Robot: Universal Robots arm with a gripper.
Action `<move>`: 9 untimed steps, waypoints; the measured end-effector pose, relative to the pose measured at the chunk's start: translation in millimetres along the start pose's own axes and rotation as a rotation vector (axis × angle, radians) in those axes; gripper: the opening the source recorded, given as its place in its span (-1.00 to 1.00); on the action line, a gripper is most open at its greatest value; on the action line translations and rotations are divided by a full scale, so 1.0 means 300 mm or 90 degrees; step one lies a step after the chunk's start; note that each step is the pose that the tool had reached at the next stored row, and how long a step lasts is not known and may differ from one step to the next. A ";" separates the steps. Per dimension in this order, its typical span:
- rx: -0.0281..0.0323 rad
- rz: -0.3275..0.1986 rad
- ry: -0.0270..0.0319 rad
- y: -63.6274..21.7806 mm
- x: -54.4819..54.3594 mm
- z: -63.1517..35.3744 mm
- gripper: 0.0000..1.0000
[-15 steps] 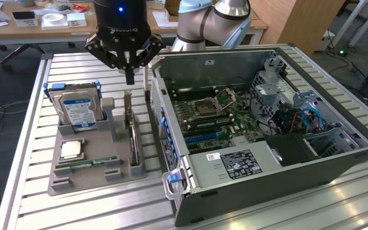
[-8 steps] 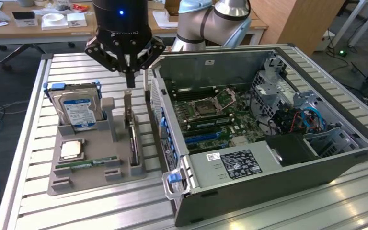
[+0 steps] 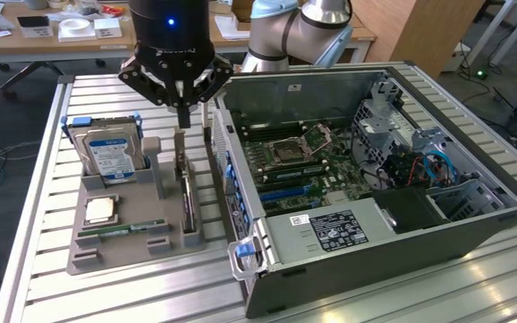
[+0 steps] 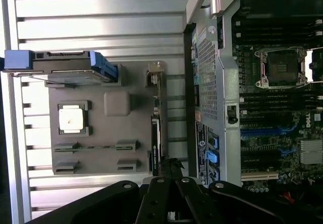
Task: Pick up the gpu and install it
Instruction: 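Reach for the gpu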
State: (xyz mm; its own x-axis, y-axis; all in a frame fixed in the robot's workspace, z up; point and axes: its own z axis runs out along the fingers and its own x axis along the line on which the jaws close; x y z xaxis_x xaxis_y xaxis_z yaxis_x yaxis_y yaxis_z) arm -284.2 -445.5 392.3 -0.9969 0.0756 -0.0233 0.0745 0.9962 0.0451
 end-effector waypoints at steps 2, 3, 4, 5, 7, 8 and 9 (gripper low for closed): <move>0.0000 0.000 0.0000 -0.005 0.005 0.000 -0.79; 0.0000 0.000 -0.0001 -0.007 0.010 0.000 -0.79; 0.0000 0.000 0.0000 -0.008 0.015 -0.001 -0.79; 0.0000 0.000 0.0000 -0.009 0.019 -0.001 -0.79; 0.0000 0.000 0.0000 -0.011 0.022 -0.001 -0.79; 0.0000 0.000 0.0000 -0.011 0.022 -0.001 -0.79; 0.0000 0.000 0.0000 -0.011 0.022 -0.001 -0.79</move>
State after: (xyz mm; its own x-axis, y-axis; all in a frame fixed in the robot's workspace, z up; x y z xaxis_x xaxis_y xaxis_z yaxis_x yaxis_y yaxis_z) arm -291.1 -448.2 392.3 -0.9969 0.0756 -0.0233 0.0745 0.9962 0.0451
